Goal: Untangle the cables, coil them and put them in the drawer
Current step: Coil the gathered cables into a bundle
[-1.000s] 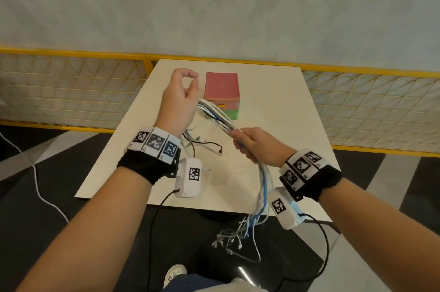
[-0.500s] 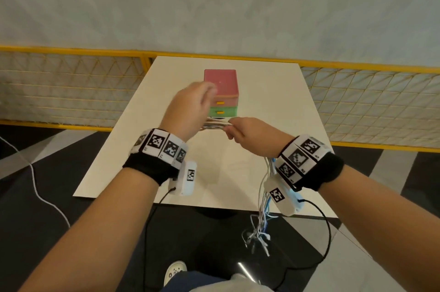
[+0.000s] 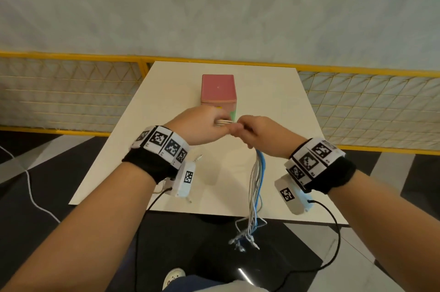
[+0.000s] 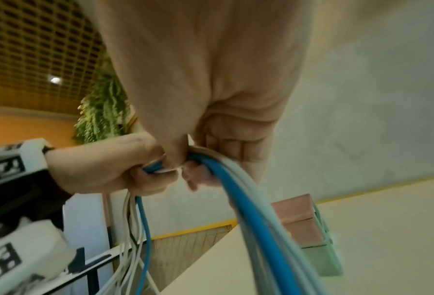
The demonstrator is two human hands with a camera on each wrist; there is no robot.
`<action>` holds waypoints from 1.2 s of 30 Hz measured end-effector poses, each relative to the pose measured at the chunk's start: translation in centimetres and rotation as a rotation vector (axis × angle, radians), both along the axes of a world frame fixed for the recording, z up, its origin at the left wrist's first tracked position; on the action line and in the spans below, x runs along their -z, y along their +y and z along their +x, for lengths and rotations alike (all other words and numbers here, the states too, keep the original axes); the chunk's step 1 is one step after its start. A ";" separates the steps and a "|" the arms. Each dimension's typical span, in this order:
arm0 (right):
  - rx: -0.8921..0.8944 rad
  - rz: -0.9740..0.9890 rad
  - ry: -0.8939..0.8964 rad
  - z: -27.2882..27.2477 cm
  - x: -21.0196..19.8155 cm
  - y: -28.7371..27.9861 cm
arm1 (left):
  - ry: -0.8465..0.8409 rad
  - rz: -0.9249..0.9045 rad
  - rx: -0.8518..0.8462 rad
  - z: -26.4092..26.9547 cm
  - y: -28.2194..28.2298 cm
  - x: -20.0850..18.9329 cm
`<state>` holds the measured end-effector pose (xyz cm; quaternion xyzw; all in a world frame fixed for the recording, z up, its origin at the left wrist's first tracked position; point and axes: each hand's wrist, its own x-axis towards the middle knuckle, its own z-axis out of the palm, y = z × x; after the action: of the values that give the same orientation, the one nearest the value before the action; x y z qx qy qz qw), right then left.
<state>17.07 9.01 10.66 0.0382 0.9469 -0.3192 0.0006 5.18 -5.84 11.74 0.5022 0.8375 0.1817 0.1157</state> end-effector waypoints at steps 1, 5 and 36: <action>-0.012 0.054 0.024 0.1 0.3 0.0 | -0.020 -0.041 0.028 -0.1 -0.1 0.0; -0.053 0.018 0.150 -0.3 0.2 -0.6 | -0.024 -0.010 0.095 -0.5 -0.2 -0.2; 0.404 0.147 -0.340 -11.4 3.3 4.3 | -0.395 1.023 -0.199 -9.5 -4.6 -8.0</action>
<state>5.69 13.34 7.31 0.2792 0.9271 -0.2322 0.0931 -4.29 -10.45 19.74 0.3692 0.6484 0.6657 -0.0056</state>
